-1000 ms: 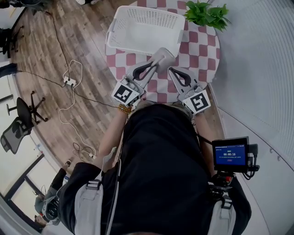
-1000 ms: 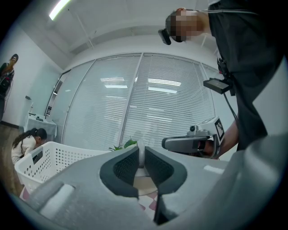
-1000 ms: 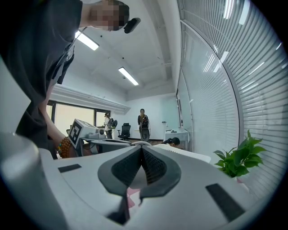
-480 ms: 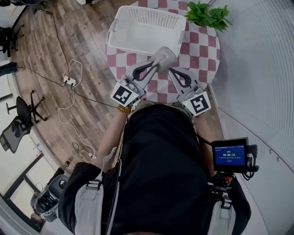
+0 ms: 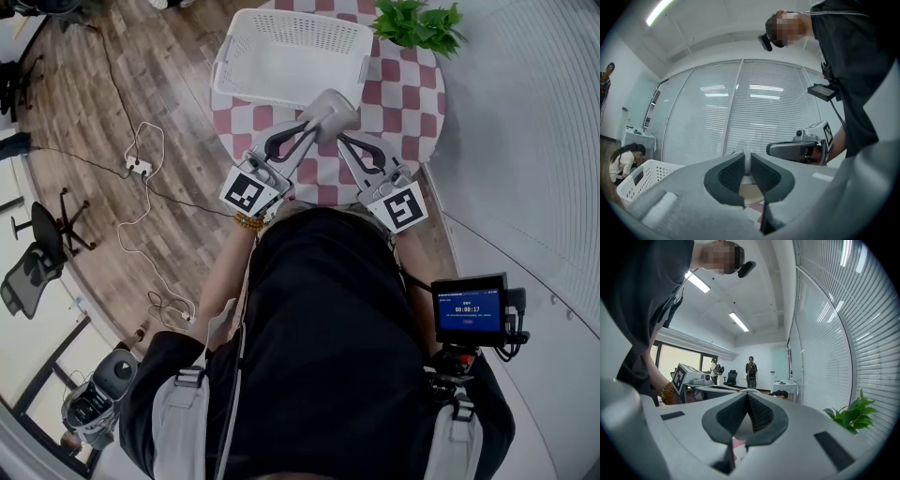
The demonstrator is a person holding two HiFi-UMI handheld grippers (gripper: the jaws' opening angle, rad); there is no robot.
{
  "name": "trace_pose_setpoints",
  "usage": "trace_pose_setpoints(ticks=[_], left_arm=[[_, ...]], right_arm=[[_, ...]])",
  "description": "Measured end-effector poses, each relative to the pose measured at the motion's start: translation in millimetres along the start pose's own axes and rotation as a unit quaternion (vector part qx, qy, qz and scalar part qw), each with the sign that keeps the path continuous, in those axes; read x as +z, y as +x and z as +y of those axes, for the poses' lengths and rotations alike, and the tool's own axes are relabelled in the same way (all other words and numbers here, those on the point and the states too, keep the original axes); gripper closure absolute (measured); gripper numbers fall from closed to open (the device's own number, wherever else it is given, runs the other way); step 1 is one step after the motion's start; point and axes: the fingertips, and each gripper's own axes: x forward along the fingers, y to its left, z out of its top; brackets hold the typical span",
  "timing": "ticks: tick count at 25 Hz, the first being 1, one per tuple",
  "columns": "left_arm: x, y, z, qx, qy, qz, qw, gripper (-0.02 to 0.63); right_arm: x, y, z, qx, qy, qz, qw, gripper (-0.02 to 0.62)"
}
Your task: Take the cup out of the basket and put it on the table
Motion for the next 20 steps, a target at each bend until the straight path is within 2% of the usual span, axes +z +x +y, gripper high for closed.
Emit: trace_pose_setpoints(ticks=[2,10,20], left_arm=[[-0.7,-0.9,0.9,0.001,0.0,0.003,1.0,0.565],[-5.7,-0.4,1.3,-0.003,0.01,0.004,0.9999,0.565],[-10.9,0.1,0.4,-0.003,0.008,0.016,0.9998,0.565]], right_arm=[[-2.1,0.9,-0.3,0.002,-0.001,0.007,1.0,0.587],[7.2,2.7,-3.8,-0.008,0.017,-0.019,1.0,0.588],[3.9,-0.2,-6.8,-0.016,0.021,-0.013,1.0,0.588]])
